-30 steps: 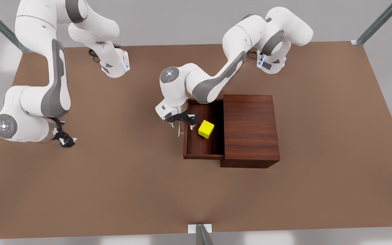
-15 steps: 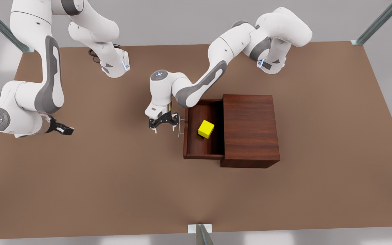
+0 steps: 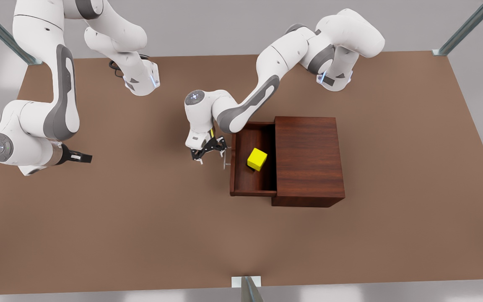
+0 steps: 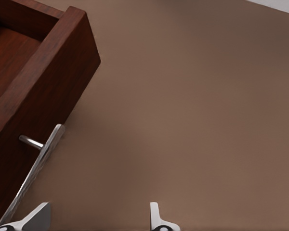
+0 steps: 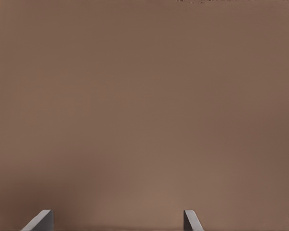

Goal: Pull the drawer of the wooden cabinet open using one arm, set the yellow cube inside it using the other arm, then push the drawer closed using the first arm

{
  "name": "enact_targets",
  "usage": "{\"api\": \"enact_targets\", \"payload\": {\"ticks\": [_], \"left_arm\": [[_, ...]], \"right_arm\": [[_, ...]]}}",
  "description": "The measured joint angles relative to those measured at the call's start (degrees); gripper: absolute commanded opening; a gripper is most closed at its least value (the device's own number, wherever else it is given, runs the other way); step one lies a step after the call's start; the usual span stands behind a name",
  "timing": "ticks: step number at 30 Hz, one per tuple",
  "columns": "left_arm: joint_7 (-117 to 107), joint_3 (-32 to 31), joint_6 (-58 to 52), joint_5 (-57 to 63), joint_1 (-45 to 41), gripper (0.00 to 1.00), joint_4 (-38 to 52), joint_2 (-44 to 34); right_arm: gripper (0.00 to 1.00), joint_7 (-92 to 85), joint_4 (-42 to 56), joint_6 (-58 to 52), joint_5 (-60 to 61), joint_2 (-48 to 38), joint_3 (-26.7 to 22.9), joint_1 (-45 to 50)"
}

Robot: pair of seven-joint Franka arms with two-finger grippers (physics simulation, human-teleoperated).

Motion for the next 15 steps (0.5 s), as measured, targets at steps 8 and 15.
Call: {"api": "enact_targets", "payload": {"ticks": [8, 15], "left_arm": [[2.9, 0.0, -5.0, -2.4, 2.9, 1.00, -0.4, -1.6], [6.3, 0.0, -7.3, -4.0, 4.7, 1.00, -1.8, -2.8]], "right_arm": [[1.00, -3.6, 0.1, 0.1, 0.0, 0.0, 0.0, 0.0], [1.00, -5.7, 0.1, 0.1, 0.0, 0.1, 0.0, 0.0]]}}
